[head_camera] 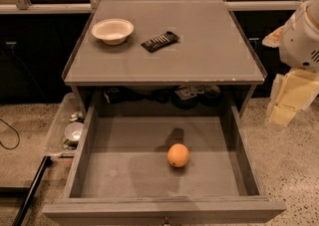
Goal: Pick orange from top drawer and place on counter
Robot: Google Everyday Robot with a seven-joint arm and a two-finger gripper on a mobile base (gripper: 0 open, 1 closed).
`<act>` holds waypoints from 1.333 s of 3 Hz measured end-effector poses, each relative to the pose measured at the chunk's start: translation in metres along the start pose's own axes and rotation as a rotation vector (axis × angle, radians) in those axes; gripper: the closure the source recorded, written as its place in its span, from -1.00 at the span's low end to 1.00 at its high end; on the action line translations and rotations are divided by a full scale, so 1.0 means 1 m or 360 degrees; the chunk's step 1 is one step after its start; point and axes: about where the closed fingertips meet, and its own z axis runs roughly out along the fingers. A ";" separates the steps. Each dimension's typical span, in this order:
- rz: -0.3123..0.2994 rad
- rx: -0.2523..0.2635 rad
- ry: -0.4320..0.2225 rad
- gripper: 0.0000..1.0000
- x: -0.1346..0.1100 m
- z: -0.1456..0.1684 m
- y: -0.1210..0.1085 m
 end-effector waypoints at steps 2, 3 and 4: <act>0.0076 -0.0157 -0.0046 -1.00 0.043 0.104 0.032; 0.0129 -0.0168 -0.0127 -1.00 0.057 0.147 0.042; 0.0152 -0.0169 -0.0195 -1.00 0.062 0.176 0.046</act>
Offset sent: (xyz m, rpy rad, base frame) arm -0.0125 -0.0261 -0.1839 0.1185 0.1279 -0.0189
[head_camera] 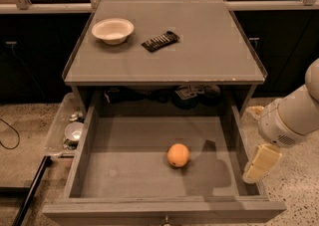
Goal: Pick orange from top drawer and place on counter
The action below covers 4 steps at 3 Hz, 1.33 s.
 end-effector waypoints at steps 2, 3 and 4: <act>-0.0009 0.0014 -0.0091 -1.00 -0.003 -0.001 0.005; 0.0000 0.0037 -0.0305 -1.00 -0.012 0.022 0.014; 0.0022 0.0123 -0.0578 -1.00 -0.028 0.046 0.007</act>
Offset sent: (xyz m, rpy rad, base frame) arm -0.0082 0.0069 0.0030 0.1243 -0.0720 0.0157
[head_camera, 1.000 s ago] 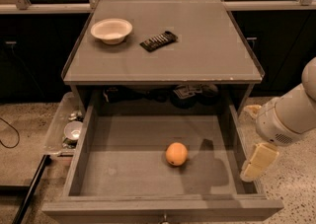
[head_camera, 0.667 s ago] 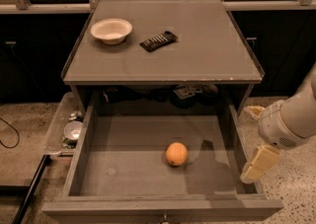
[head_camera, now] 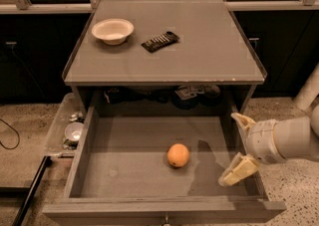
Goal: Pick orange from top drawer and place on counter
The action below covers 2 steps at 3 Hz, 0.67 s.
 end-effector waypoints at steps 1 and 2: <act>-0.0019 0.0005 -0.0177 -1.00 -0.011 0.028 0.001; -0.0018 0.0004 -0.0178 -1.00 -0.011 0.028 0.001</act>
Offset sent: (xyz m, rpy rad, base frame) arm 0.0104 0.0181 -0.0115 0.0818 -0.0447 0.0145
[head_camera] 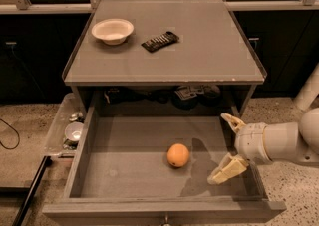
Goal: Pick orange from top drawer and place on counter
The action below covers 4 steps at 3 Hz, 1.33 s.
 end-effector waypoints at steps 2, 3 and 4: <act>0.0093 -0.0056 -0.0038 -1.00 0.016 0.045 0.005; 0.0155 -0.0117 -0.0078 -1.00 0.024 0.079 0.007; 0.0157 -0.0162 -0.0095 -1.00 0.021 0.105 0.010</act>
Offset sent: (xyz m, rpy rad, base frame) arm 0.0263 0.0410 -0.0932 0.1088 0.1130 -0.0261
